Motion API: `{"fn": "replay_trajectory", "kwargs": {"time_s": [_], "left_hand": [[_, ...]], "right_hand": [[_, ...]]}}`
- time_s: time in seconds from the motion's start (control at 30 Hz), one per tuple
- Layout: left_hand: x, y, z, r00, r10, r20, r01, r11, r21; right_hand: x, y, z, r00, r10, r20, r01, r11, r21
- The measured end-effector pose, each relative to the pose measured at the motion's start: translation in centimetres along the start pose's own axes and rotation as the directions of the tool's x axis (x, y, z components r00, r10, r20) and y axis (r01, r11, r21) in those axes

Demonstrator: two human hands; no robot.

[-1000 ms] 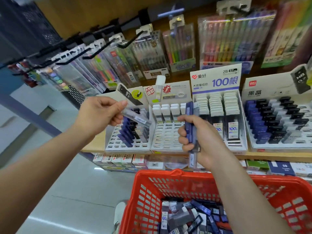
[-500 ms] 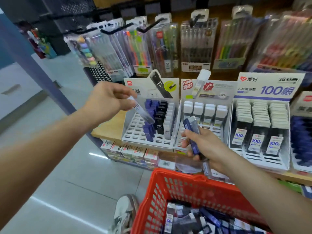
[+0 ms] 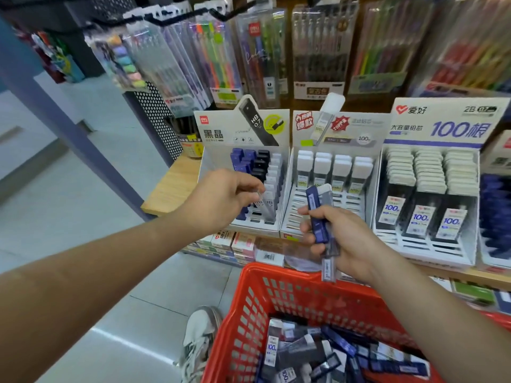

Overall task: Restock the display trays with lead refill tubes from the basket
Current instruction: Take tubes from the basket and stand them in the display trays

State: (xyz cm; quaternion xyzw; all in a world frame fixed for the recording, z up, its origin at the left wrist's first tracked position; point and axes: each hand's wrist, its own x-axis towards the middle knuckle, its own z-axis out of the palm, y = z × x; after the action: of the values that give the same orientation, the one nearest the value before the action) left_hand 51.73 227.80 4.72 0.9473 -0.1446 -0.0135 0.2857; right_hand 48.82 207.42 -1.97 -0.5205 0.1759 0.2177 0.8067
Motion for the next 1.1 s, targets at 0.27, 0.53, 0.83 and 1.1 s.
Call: {"fn": "replay_trajectory", "kwargs": {"time_s": [0.27, 0.53, 0.83, 1.1], "left_hand": [[0.6, -0.4, 0.2, 0.987, 0.157, 0.041, -0.161, 0.973, 0.165], [0.7, -0.6, -0.5, 0.926, 0.376, 0.035, -0.362, 0.858, 0.363], [0.4, 0.3, 1.9, 0.986, 0.162, -0.033, -0.152, 0.969, 0.196], [-1.0, 4.0, 2.4, 0.998, -0.014, 0.055, 0.025, 0.982, -0.186]], "right_hand": [[0.0, -0.8, -0.6, 0.999, -0.001, 0.042, -0.018, 0.886, 0.463], [-0.5, -1.4, -0.1, 0.995, -0.082, 0.049, 0.031, 0.763, 0.646], [-1.3, -1.4, 0.4, 0.994, -0.104, 0.041, 0.046, 0.708, 0.704], [-2.0, -2.4, 1.7, 0.983, -0.182, 0.007, 0.119, 0.67, 0.733]]}}
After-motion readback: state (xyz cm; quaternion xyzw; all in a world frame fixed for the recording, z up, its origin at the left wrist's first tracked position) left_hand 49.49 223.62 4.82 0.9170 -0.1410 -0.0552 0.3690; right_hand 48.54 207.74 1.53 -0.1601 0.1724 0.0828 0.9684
